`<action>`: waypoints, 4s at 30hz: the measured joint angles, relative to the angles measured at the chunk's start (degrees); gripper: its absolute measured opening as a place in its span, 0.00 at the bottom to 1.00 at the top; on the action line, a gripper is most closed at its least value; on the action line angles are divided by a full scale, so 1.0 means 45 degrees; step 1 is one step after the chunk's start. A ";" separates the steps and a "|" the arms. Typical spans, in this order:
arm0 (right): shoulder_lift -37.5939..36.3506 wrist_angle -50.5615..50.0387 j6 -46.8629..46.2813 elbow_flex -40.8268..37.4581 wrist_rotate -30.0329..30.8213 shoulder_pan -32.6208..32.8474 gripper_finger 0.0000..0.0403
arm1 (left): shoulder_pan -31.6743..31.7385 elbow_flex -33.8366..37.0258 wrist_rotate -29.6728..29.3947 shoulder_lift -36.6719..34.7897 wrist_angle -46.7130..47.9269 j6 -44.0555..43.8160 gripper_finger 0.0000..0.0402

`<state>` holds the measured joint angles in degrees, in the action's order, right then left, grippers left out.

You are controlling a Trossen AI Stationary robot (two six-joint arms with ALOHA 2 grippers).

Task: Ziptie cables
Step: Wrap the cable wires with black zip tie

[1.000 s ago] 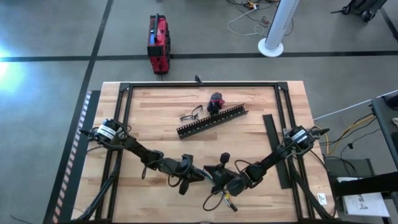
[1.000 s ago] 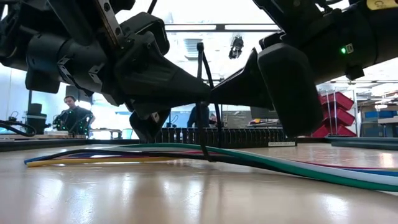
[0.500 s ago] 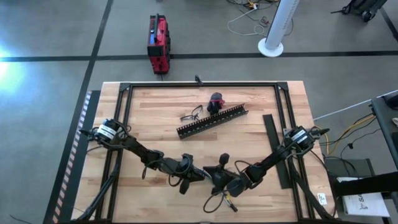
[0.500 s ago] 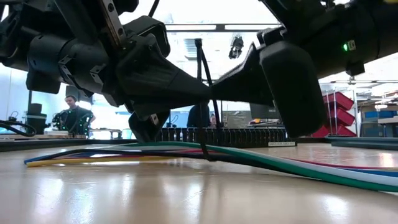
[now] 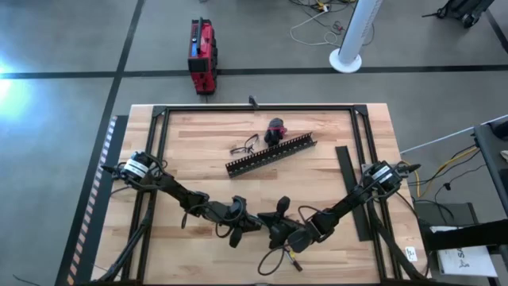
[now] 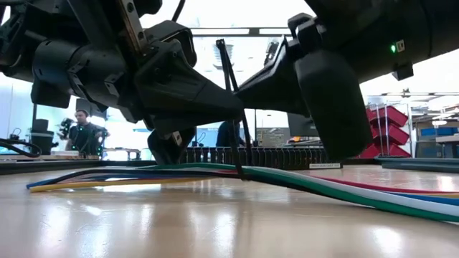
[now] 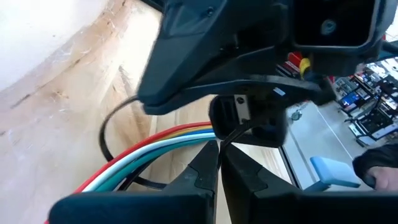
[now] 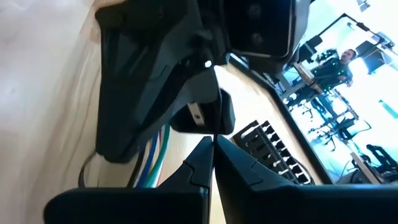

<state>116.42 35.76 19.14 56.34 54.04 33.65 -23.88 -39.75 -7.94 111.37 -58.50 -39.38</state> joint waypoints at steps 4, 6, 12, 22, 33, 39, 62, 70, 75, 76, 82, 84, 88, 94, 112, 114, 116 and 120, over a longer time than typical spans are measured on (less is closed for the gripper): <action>0.0000 -0.0466 -0.0245 0.0000 0.0000 0.0000 0.00 | 0.0000 0.0000 0.0233 0.0000 0.0000 -0.0164 0.00; 0.0000 -0.0585 -0.0248 -0.0005 0.0000 0.0000 0.00 | 0.0000 0.0000 0.0251 0.0000 0.0000 -0.0285 0.00; 0.0000 -0.0565 0.0225 -0.0005 0.0079 -0.0001 0.00 | 0.0000 0.0000 0.0330 0.0000 0.0000 -0.1003 0.00; 0.0000 -0.0551 0.2686 -0.0010 0.0801 0.0131 0.00 | -0.0005 0.0000 0.0559 0.0000 -0.0005 -0.1763 0.00; -0.0005 -0.0546 0.4106 -0.0010 0.1692 0.0141 0.00 | -0.0069 0.0000 0.0656 0.0000 -0.0005 -0.2070 0.00; -0.0005 -0.0545 0.4293 -0.0015 0.2330 0.0145 0.00 | -0.0160 0.0000 0.0665 0.0000 0.0000 -0.2107 0.00; -0.0024 0.0367 0.5983 -0.0019 0.1534 0.0520 0.00 | -0.0272 0.0000 0.0699 0.0000 0.0005 -0.1811 0.00; -0.0024 0.0885 0.6701 -0.0019 0.0782 0.0373 0.00 | -0.0272 0.0005 0.1000 0.0000 -0.0067 -0.1694 0.00; -0.0024 0.0913 0.6861 -0.0019 0.0285 0.0165 0.00 | -0.0272 0.0005 0.1032 0.0000 -0.0141 -0.1694 0.00; -0.0024 0.0935 0.6968 -0.0019 0.0214 0.0117 0.00 | -0.0272 0.0005 0.1056 0.0000 -0.0154 -0.1695 0.00; -0.0024 0.1522 0.8258 -0.0019 -0.0142 -0.0068 0.00 | -0.0272 0.0005 0.1372 -0.0005 -0.0189 -0.1698 0.00; -0.0024 0.1757 0.8710 -0.0019 -0.0212 -0.0107 0.00 | -0.0270 0.0005 0.1506 -0.0005 -0.0219 -0.1726 0.00; -0.0020 0.1856 0.9509 -0.0019 -0.0393 -0.0135 0.00 | -0.0282 0.0005 0.1684 -0.0005 -0.0289 -0.1796 0.00; -0.0024 0.1998 1.0146 -0.0019 -0.0367 -0.0155 0.00 | -0.0277 0.0005 0.1705 -0.0005 -0.0398 -0.1840 0.00; -0.0073 0.2882 1.1192 -0.0019 -0.0251 -0.0196 0.00 | -0.0277 0.0005 0.1908 -0.0010 -0.0370 -0.2681 0.00; -0.0073 0.2862 1.1193 -0.0019 -0.0266 -0.0199 0.00 | -0.0277 0.0005 0.1909 -0.0010 -0.0374 -0.2700 0.00; -0.0073 0.2869 1.1190 -0.0019 -0.0331 -0.0192 0.00 | -0.0277 0.0005 0.1909 -0.0010 -0.0374 -0.2704 0.00; -0.0073 0.2864 1.1192 -0.0019 -0.0344 -0.0074 0.00 | -0.0277 0.0005 0.1909 -0.0010 -0.0399 -0.2704 0.00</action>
<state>116.09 48.64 69.50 56.25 52.49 33.32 -25.12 -39.72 0.64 111.33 -60.30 -51.55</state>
